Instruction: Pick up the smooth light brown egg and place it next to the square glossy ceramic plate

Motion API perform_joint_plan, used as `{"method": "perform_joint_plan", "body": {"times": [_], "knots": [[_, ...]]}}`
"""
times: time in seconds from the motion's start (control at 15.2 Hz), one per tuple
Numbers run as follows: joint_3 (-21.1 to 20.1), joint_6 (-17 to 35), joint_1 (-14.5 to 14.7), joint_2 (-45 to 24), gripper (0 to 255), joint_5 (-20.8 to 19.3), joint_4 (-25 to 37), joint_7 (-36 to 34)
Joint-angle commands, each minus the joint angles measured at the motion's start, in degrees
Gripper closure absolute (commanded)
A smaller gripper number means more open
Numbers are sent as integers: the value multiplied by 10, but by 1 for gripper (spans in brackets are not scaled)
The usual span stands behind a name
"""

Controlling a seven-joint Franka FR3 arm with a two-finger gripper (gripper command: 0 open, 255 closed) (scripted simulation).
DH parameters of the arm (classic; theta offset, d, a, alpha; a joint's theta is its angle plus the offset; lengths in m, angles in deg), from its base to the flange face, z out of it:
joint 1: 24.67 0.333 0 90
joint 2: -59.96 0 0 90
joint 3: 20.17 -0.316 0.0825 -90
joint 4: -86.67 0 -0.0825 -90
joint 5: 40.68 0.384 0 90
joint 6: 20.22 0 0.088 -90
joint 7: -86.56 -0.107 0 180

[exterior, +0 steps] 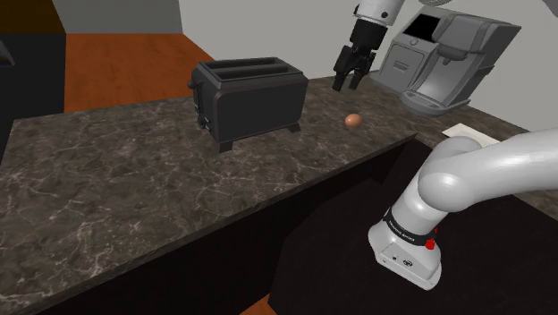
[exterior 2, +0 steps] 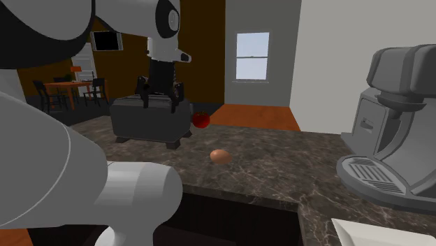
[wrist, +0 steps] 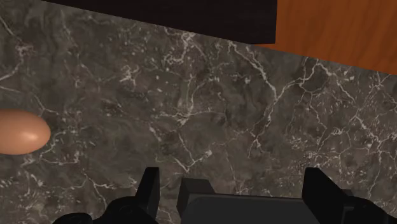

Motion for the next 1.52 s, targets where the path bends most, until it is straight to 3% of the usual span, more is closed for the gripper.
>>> {"method": "perform_joint_plan", "body": {"times": [0.0, 0.4, 0.79, 1.06, 1.32, 1.45], "knots": [[0, 0, 0, 0, 0, 0, 0, 0], [101, 36, 3, 33, 0, -63, -69, 186], [218, 87, 12, 8, 0, -129, -91, 377], [302, 129, 34, -42, 0, -161, -79, 507], [395, 173, 79, -113, 0, -170, -47, 641], [407, 186, 86, -123, 0, -170, -49, 655]]}}
